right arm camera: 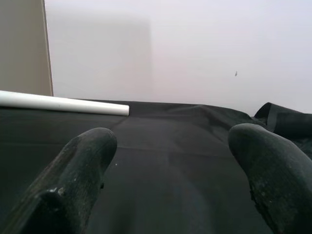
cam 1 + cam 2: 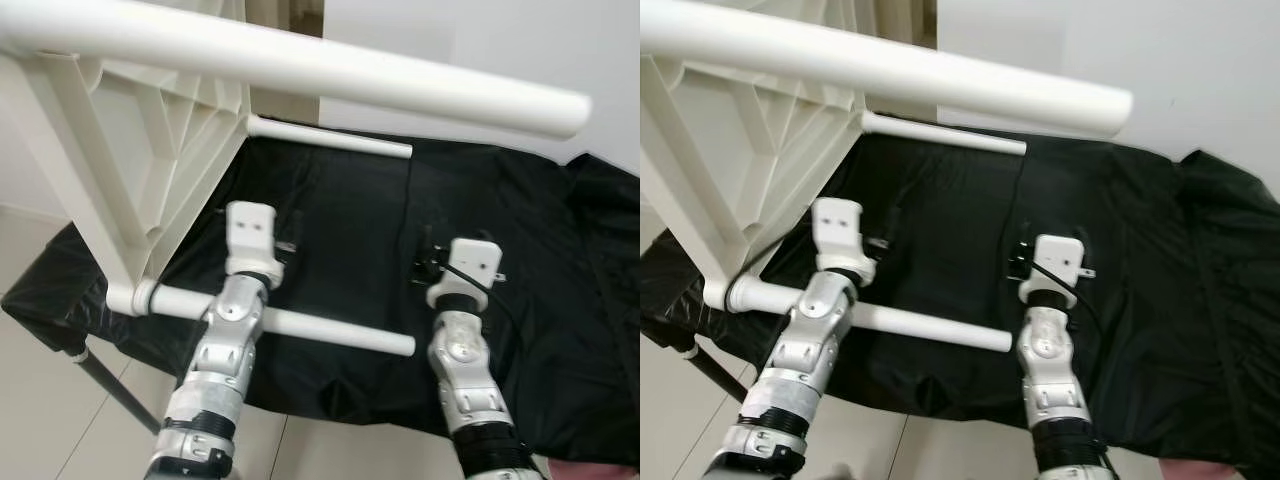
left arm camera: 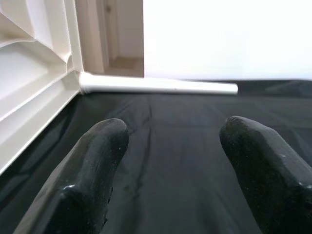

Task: Building children table

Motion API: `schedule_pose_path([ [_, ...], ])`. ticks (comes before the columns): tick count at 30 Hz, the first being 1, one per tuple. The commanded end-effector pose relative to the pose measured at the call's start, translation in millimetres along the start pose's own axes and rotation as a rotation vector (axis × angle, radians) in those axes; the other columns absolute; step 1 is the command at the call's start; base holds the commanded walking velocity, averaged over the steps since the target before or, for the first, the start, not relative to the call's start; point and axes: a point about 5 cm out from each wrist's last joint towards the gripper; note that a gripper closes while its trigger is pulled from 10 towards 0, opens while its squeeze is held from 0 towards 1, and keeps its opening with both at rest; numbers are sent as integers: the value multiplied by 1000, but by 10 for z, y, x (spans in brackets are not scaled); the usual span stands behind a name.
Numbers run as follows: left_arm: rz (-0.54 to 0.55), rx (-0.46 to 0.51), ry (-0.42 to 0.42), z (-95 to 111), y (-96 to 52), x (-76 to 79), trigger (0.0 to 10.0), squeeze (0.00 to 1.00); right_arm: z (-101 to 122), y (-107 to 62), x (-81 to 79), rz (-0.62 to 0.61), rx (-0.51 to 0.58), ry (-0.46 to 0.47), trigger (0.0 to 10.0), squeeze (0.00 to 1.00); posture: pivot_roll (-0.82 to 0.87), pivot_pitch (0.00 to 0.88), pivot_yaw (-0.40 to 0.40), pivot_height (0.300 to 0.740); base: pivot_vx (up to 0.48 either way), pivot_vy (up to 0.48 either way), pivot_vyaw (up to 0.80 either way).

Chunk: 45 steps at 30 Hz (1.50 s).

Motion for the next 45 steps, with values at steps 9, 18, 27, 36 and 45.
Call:
schedule_pose_path([
  [9,30,-17,1,-62,-23,-31,10000,0,25,-22,-49,22,14,0,10000,0,-35,0,-38,740,0,-289,0],
  [18,28,-24,-3,-79,-41,-23,10000,0,14,-56,-68,31,9,1,10000,0,-31,0,-36,740,0,-277,0],
  [27,-5,-77,-13,-164,-111,36,10000,0,-34,-148,-58,70,4,-13,10000,0,-35,0,-46,740,0,0,0],
  [36,-7,-87,-5,-196,-139,44,10000,0,-60,-187,-44,64,-11,-11,10000,0,-38,0,-35,740,0,0,0],
  [45,49,-100,-37,-169,-74,-10,10000,0,-76,-204,-66,32,-29,-2,10000,0,-29,9,-9,740,0,0,0],
])
Point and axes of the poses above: a point about 5 cm out from each wrist's last joint towards the gripper, its own y axis pointing out of the wrist towards the gripper, its own z axis along the axis of the wrist's last joint, x = y × z, and after that the axes turned 11 degrees about -y, right-handed
